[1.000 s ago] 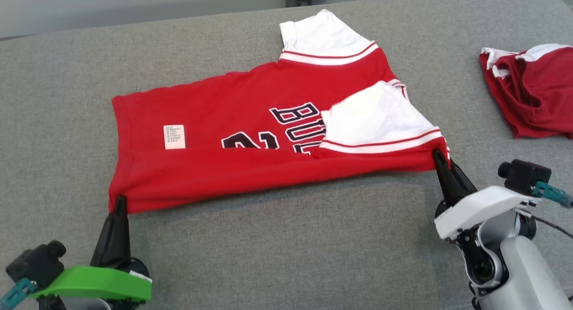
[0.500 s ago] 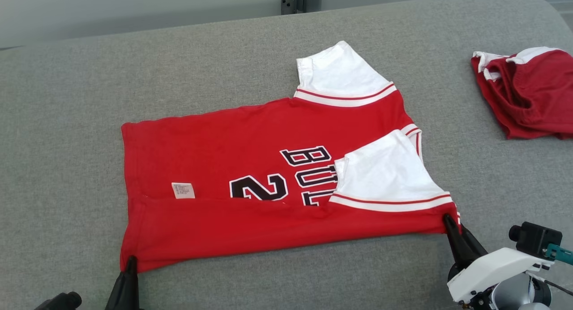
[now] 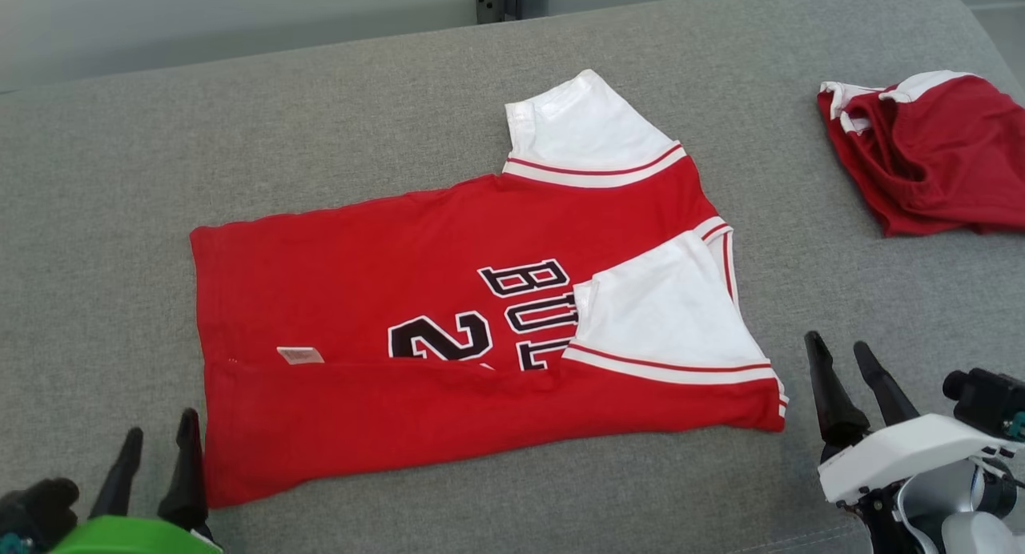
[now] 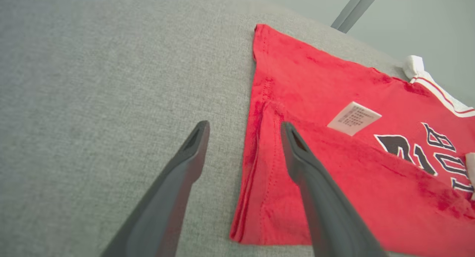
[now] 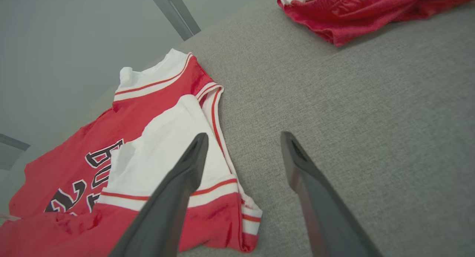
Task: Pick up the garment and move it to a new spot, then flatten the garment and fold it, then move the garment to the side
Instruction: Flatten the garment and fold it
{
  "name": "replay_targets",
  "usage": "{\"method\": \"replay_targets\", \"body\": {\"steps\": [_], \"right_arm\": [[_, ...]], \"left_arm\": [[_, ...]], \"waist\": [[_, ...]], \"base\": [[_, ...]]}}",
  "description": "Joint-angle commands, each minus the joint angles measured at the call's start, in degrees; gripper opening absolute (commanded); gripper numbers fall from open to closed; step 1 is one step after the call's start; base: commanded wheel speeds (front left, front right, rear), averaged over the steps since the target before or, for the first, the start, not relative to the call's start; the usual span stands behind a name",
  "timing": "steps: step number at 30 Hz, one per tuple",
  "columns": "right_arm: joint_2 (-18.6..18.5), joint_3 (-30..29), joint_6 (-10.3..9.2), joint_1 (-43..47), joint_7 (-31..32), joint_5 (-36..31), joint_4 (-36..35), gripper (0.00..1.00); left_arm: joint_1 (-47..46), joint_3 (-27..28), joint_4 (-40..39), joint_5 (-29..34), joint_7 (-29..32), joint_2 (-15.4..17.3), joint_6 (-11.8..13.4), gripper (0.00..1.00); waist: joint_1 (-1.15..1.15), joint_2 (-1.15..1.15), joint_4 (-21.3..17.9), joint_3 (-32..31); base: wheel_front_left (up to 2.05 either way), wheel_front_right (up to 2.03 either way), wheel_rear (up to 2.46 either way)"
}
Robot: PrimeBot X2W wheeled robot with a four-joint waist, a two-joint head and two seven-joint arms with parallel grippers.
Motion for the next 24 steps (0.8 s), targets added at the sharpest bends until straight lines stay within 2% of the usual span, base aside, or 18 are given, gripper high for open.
{"method": "replay_targets", "body": {"steps": [1,7,13,18,24], "right_arm": [[-0.1,0.3,0.0,-1.3,-0.5,-0.9,-0.8,1.0],[-0.7,3.7,0.0,-5.9,1.1,-2.6,-2.9,1.0],[-2.4,8.6,0.0,-11.5,2.1,-2.2,-2.9,1.0],[-3.7,10.8,0.0,-14.5,1.5,-1.7,-1.9,1.0],[-4.6,11.6,0.0,-15.9,0.7,-0.8,-1.0,1.0]], "left_arm": [[-2.5,0.3,-0.5,1.0,0.5,1.3,0.5,1.0],[-12.8,-0.7,1.6,4.4,3.9,4.9,2.2,1.0],[-24.2,-3.0,9.1,6.7,8.3,7.2,1.9,1.0],[-30.9,-5.2,15.4,9.3,10.5,8.5,1.8,1.0],[-35.8,-6.4,20.5,10.0,11.3,8.6,2.0,1.0]], "waist": [[0.0,0.0,-0.2,0.6],[0.0,0.0,-1.2,3.2],[0.0,0.0,-3.1,6.7],[0.0,0.0,-4.2,8.8],[0.0,0.0,-4.6,10.1]], "base": [[0.0,0.0,0.0],[0.0,0.0,0.0],[0.0,0.0,0.0],[0.0,0.0,0.0],[0.0,0.0,0.0]]}}
